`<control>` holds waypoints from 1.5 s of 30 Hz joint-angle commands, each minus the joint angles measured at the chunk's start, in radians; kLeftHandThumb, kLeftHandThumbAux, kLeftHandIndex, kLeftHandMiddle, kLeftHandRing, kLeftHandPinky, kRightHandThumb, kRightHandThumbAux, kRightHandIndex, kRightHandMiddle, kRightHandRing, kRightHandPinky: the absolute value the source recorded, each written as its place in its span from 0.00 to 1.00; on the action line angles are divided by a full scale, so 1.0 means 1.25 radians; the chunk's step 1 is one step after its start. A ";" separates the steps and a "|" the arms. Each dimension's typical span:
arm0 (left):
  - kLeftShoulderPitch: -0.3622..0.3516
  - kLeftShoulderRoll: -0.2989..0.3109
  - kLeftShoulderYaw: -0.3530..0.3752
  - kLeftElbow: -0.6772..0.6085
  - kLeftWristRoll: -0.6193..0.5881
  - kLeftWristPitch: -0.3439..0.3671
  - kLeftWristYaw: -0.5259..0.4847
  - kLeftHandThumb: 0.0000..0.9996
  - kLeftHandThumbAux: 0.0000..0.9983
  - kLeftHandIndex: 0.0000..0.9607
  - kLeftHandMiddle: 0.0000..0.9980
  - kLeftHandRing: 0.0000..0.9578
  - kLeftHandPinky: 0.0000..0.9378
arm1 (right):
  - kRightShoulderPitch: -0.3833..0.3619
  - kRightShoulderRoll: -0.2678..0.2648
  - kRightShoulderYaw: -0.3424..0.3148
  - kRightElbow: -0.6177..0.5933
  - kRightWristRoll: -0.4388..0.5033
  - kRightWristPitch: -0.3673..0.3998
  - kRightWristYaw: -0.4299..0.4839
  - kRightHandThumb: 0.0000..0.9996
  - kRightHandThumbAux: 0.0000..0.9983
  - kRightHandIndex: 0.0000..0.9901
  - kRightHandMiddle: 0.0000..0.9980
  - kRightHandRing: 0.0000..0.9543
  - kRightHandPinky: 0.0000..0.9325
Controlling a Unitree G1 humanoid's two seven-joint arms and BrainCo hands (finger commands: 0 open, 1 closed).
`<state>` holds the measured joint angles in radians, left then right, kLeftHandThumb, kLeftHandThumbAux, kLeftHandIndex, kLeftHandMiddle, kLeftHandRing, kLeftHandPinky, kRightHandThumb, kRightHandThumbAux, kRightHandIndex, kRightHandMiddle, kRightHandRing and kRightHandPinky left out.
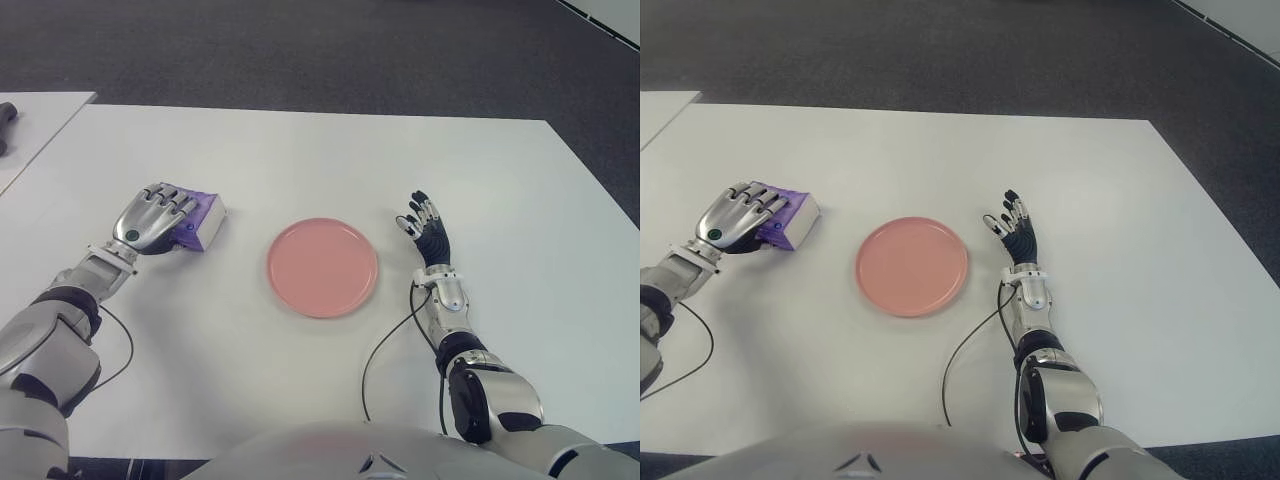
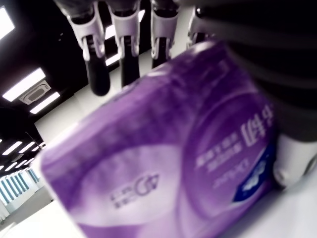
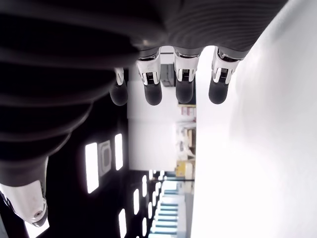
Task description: Put the tissue paper into the plate.
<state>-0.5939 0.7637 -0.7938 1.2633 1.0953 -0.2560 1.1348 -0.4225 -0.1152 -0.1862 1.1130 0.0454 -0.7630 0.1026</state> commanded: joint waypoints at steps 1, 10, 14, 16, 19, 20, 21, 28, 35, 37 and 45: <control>0.024 -0.015 -0.004 0.016 -0.006 -0.018 0.026 0.73 0.69 0.46 0.76 0.80 0.87 | 0.052 0.010 -0.005 0.034 0.010 0.042 0.000 0.05 0.59 0.00 0.00 0.00 0.00; -0.002 -0.036 0.004 0.003 -0.032 -0.047 0.069 0.74 0.70 0.46 0.84 0.87 0.91 | 0.050 0.011 -0.005 0.034 0.008 0.042 -0.001 0.05 0.59 0.00 0.00 0.00 0.00; -0.003 -0.033 0.004 -0.003 -0.033 -0.057 0.077 0.74 0.70 0.46 0.85 0.88 0.91 | 0.051 0.013 -0.004 0.034 0.007 0.041 -0.003 0.05 0.59 0.00 0.00 0.00 0.00; -0.003 -0.032 0.004 -0.003 -0.034 -0.061 0.079 0.74 0.70 0.46 0.85 0.88 0.91 | 0.051 0.014 -0.004 0.034 0.006 0.041 -0.004 0.05 0.59 0.00 0.00 0.00 0.00; -0.004 -0.032 0.007 -0.004 -0.038 -0.068 0.075 0.74 0.70 0.46 0.85 0.88 0.91 | 0.052 0.015 -0.003 0.034 0.006 0.041 -0.005 0.05 0.59 0.00 0.00 0.00 0.00; -0.004 -0.032 0.009 -0.005 -0.040 -0.071 0.073 0.74 0.70 0.46 0.85 0.88 0.91 | 0.051 0.015 -0.003 0.034 0.005 0.041 -0.005 0.05 0.59 0.00 0.00 0.00 0.00; -0.005 -0.032 0.009 -0.005 -0.042 -0.073 0.072 0.74 0.70 0.46 0.85 0.88 0.91 | 0.051 0.015 -0.003 0.034 0.005 0.041 -0.006 0.05 0.59 0.00 0.00 0.00 0.00; -0.013 -0.032 0.017 -0.019 -0.050 -0.092 0.078 0.74 0.70 0.46 0.86 0.88 0.90 | 0.051 0.016 -0.002 0.035 0.005 0.041 -0.007 0.05 0.59 0.00 0.00 0.00 0.00; -0.045 -0.030 0.038 -0.055 -0.057 -0.122 0.050 0.75 0.70 0.46 0.86 0.89 0.91 | 0.047 0.014 -0.003 0.038 0.006 0.045 -0.006 0.05 0.59 0.00 0.00 0.00 0.00; -0.067 -0.022 0.047 -0.095 -0.058 -0.131 0.029 0.75 0.70 0.46 0.86 0.89 0.92 | 0.046 0.013 -0.004 0.038 0.006 0.045 -0.006 0.05 0.59 0.00 0.00 0.00 0.00; -0.051 0.042 0.140 -0.403 -0.089 -0.136 -0.133 0.75 0.70 0.46 0.87 0.90 0.93 | 0.038 0.007 -0.007 0.045 0.009 0.051 -0.002 0.05 0.59 0.00 0.00 0.00 0.00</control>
<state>-0.6596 0.7688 -0.6741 0.9285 1.0169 -0.4196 1.0742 -0.4374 -0.1181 -0.1883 1.1142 0.0445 -0.7607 0.0989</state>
